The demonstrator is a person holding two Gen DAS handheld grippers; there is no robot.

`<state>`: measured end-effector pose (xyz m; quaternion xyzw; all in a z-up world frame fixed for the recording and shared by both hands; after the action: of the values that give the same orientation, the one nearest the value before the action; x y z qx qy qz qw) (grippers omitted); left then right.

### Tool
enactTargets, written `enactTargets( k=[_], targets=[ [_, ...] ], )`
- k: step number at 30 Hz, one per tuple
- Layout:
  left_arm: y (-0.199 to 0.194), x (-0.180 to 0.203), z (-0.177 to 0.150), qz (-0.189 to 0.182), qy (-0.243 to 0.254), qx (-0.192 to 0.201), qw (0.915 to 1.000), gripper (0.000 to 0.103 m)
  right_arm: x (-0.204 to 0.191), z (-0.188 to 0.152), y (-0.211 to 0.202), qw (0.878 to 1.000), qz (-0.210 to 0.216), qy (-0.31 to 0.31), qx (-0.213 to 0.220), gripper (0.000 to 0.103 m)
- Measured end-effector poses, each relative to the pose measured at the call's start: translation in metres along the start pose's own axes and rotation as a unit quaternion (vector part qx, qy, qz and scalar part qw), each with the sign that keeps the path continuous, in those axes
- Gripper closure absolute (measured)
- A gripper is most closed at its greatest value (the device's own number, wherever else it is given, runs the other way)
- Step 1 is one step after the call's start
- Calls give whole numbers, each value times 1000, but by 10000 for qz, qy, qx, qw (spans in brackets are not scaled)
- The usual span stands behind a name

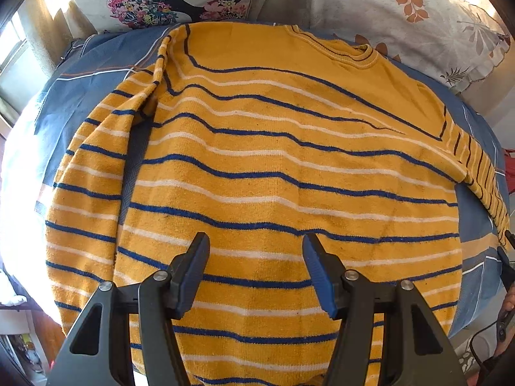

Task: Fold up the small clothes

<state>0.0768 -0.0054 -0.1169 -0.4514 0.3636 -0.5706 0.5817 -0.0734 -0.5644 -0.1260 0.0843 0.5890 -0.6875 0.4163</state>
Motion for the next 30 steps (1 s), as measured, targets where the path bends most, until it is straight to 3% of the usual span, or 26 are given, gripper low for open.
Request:
enactTargets(
  k=[3, 5, 6, 7, 12, 15, 18, 21, 23, 26, 30],
  targets=[
    [-7, -2, -5, 26, 16, 55, 10000, 44, 9, 24, -4, 9977, -516, 70, 431, 57],
    [-12, -6, -8, 77, 6, 72, 9999, 44, 10, 38, -2, 9975, -503, 145, 469, 61],
    [-14, -10, -9, 116, -11, 71, 9999, 44, 11, 43, -2, 9975, -543, 118, 447, 83],
    [-16, -14, -11, 148, -46, 72, 9999, 44, 9, 47, 0, 9974, -590, 24, 403, 95],
    [-26, -42, -6, 174, -331, 190, 9991, 44, -31, 65, -8, 9928, -731, -802, 498, 97],
    [-33, -62, 5, 153, -547, 339, 9978, 44, -103, 50, -11, 9803, -558, -1841, 438, 97],
    [-35, -83, 15, 127, -747, 419, 9962, 44, -196, 9, 1, 9588, -89, -2834, 194, 97],
    [-37, -105, 20, 10, -958, 431, 9945, 44, -284, -57, 29, 9379, 624, -3395, -342, 97],
    [-36, -120, 23, 47, -1029, 449, 9937, 44, -331, -102, 54, 9217, 860, -3724, -660, 97],
    [-34, -144, 24, 22, -1117, 414, 9929, 44, -387, -172, 94, 8989, 1051, -4111, -1091, 97],
    [-31, -180, 23, 49, -1272, 369, 9912, 44, -431, -253, 133, 8739, 1110, -4505, -1453, 97]
  ],
)
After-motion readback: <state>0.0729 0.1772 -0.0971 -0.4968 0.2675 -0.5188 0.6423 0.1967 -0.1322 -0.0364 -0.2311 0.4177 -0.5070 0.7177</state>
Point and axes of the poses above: each gripper's, at about its wrist camera, not at the fingertips, and y roughly the way its jaws point, x to its right, z to its top, the point moved 7 cm from there along y, roughly the way its jaws point, and after that the axes turned 7 degrees about -y, right-handed, at the moved point
